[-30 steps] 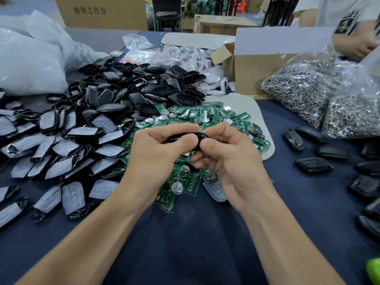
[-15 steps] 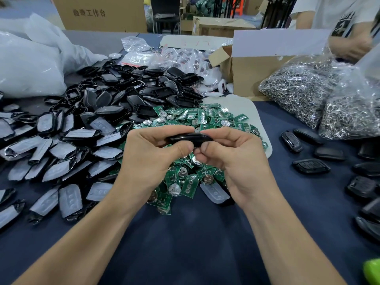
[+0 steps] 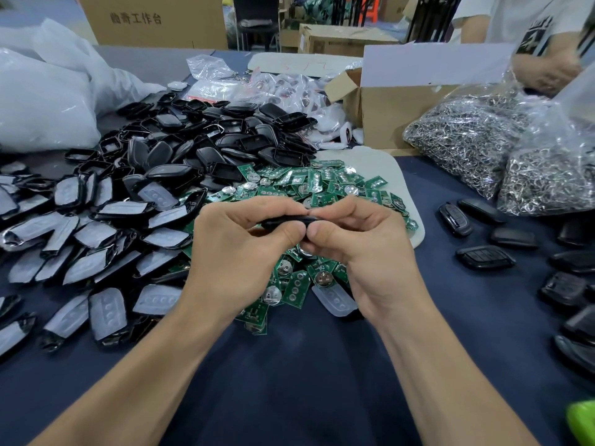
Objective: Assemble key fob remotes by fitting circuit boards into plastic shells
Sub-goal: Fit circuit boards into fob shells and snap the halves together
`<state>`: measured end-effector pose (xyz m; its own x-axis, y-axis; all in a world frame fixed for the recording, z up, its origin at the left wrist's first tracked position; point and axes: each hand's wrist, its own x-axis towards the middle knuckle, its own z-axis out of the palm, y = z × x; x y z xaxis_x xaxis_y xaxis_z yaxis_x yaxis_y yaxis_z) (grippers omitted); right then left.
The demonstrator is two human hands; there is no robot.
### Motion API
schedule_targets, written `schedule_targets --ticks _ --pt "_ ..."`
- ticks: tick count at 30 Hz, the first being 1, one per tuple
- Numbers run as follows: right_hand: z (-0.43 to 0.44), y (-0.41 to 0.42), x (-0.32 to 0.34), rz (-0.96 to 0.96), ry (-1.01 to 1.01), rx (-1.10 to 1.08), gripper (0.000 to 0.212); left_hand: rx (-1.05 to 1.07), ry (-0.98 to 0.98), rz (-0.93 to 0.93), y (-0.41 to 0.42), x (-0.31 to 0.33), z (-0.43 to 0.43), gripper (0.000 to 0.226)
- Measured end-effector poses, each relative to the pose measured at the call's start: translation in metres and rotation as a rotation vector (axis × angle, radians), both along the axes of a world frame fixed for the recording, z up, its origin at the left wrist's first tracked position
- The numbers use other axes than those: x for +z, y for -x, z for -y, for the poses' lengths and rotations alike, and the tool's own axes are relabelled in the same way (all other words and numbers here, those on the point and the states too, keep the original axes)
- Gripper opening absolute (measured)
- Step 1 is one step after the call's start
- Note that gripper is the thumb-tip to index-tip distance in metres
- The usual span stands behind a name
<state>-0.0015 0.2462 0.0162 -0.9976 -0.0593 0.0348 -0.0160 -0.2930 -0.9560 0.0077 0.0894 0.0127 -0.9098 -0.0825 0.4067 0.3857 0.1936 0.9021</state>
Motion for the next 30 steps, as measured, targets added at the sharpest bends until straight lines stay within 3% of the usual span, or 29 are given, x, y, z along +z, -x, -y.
schedule_targets --ticks 5,12,14,18,20,23,30 --pt "0.005 -0.001 -0.003 -0.032 -0.04 -0.046 0.02 0.031 0.025 -0.031 -0.001 0.0 -0.002 0.04" --pt "0.007 0.0 -0.008 -0.035 -0.066 -0.079 0.025 0.082 0.026 0.064 0.002 -0.003 -0.003 0.028" --pt "0.009 0.001 -0.008 0.022 -0.015 -0.053 0.021 0.079 -0.087 0.111 0.003 -0.003 -0.002 0.024" --pt "0.017 0.003 -0.004 0.273 0.311 -0.019 0.011 -0.037 -0.374 0.211 0.005 0.0 -0.001 0.051" --pt "0.017 0.002 -0.003 0.335 0.284 0.029 0.013 -0.047 -0.431 0.22 0.007 0.001 0.0 0.048" --pt "0.014 0.0 -0.002 0.367 0.143 0.165 0.022 -0.046 -0.47 0.182 0.007 0.002 0.003 0.046" --pt "0.008 0.0 0.001 0.448 0.256 0.313 0.031 -0.102 -0.376 0.147 0.008 0.001 0.005 0.05"
